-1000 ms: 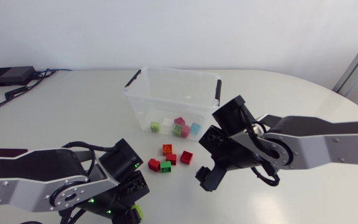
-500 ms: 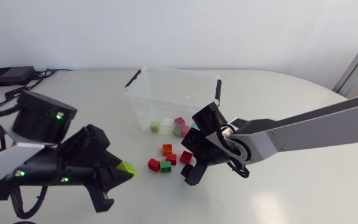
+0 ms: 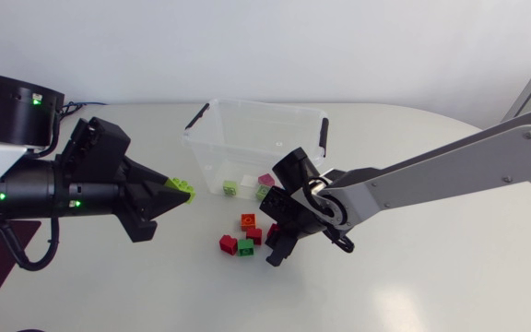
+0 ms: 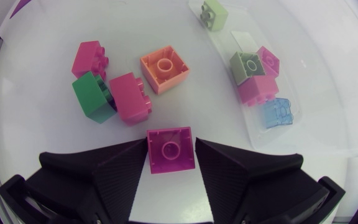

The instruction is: Pick up the duplo bricks and place them in the container

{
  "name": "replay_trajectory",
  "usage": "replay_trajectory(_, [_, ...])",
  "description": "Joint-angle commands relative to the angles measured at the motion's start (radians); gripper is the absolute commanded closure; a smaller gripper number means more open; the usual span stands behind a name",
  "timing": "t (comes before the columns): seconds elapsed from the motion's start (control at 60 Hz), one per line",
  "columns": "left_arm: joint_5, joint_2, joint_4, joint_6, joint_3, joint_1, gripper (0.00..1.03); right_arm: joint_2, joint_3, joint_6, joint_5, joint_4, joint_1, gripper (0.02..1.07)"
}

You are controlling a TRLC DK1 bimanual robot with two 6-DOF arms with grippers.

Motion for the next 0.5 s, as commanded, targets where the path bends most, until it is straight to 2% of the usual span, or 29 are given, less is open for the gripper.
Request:
replay_trajectory(0.0, [0.012, 0.035, 0.044, 0.004, 0.046, 0.024, 0.77, 0.031, -0.003, -0.028, 0.008, -0.018, -0.003, 0.69])
replay_trajectory(0.083, [0.012, 0.070, 0.105, -0.029, 0.067, 0.032, 0.77, -0.007, -0.021, -0.025, 0.009, -0.021, -0.003, 0.72])
replay_trajectory(0.117, [0.012, 0.096, 0.148, -0.050, 0.081, 0.047, 0.77, -0.041, -0.037, -0.022, 0.008, -0.025, -0.003, 0.77])
replay_trajectory(0.283, [0.010, 0.276, 0.297, -0.133, 0.189, 0.072, 0.76, -0.230, -0.075, -0.013, 0.017, -0.097, -0.017, 0.78])
replay_trajectory(0.367, [0.006, 0.411, 0.363, -0.153, 0.270, 0.066, 0.75, -0.345, -0.061, -0.008, 0.017, -0.172, -0.042, 0.78])
replay_trajectory(0.483, [-0.020, 0.544, 0.397, -0.183, 0.376, 0.061, 0.75, -0.423, -0.020, 0.003, 0.017, -0.235, -0.065, 0.78])
